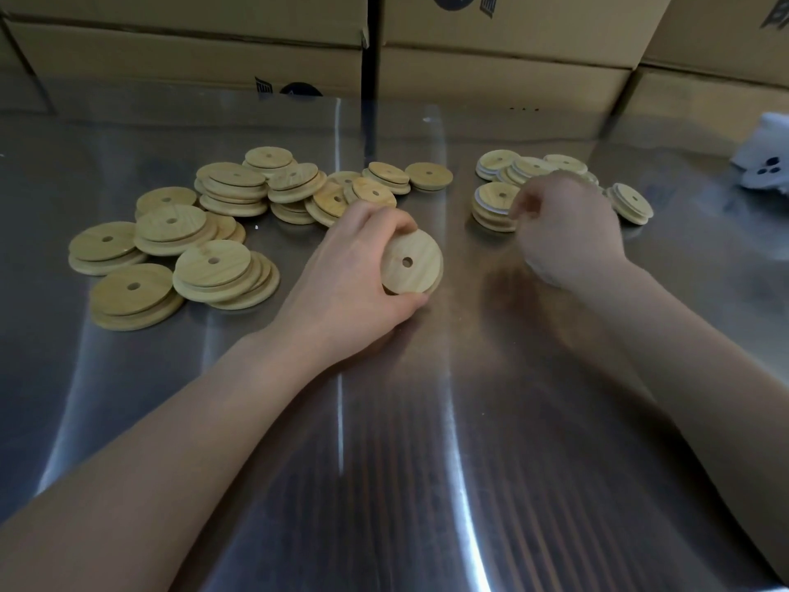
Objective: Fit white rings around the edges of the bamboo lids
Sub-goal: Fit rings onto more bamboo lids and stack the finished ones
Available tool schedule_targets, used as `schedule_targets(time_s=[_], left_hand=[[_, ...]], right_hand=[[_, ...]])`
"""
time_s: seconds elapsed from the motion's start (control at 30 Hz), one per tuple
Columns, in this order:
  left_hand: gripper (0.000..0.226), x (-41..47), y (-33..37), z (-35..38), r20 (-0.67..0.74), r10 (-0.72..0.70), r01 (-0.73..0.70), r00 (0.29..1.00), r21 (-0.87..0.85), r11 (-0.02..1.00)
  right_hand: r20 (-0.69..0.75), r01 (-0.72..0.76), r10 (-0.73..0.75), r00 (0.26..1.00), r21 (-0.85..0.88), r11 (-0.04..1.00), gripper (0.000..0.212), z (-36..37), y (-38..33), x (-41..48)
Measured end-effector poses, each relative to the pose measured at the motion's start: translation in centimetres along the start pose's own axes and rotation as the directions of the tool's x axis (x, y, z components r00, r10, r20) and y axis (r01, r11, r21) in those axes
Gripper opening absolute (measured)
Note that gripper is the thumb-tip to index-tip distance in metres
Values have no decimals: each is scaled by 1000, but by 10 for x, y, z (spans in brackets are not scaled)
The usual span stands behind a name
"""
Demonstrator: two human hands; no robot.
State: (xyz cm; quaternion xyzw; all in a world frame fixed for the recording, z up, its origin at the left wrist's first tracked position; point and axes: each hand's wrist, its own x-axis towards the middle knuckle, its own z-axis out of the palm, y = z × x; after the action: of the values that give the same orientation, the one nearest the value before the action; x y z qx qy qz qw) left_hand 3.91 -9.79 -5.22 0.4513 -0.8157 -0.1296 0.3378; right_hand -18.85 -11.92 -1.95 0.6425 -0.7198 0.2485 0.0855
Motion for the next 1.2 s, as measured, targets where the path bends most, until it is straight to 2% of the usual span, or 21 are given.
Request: schedule_targets(time_s=[0.13, 0.23, 0.33, 0.4, 0.53, 0.63, 0.8, 1.0, 1.2], left_hand=[[61, -1, -1, 1, 25, -5, 6, 1000, -49, 999], [61, -1, -1, 1, 24, -3, 4, 1000, -70, 998], [62, -1, -2, 0, 20, -20, 21, 1000, -95, 995], [62, -1, -2, 0, 16, -28, 30, 999, -103, 994], [63, -1, -3, -1, 13, -46, 47, 999, -115, 992], [63, -1, -4, -1, 18, -62, 64, 998, -138, 988], [63, 1, -4, 0, -41, -135, 119, 990, -268, 956], [63, 3, -7, -3, -20, -259, 212, 966, -512, 832], [64, 4, -7, -2, 93, -348, 302, 933, -729, 614]], right_hand=[[156, -87, 115, 981, -176, 980, 23, -8, 14, 6], [297, -118, 195, 935, -258, 959, 21, -12, 22, 7], [399, -94, 200, 895, -270, 958, 18, -13, 26, 8], [410, -72, 183, 893, -272, 960, 13, -12, 27, 9], [384, -75, 177, 906, -267, 961, 8, -11, 27, 9], [355, -90, 177, 918, -249, 964, 19, -11, 27, 9], [292, -88, 149, 945, -214, 973, 17, -11, 23, 7], [219, -49, 89, 972, -181, 982, 14, -9, 22, 8], [20, 17, -18, 1000, 62, 998, 9, -7, 8, 2]])
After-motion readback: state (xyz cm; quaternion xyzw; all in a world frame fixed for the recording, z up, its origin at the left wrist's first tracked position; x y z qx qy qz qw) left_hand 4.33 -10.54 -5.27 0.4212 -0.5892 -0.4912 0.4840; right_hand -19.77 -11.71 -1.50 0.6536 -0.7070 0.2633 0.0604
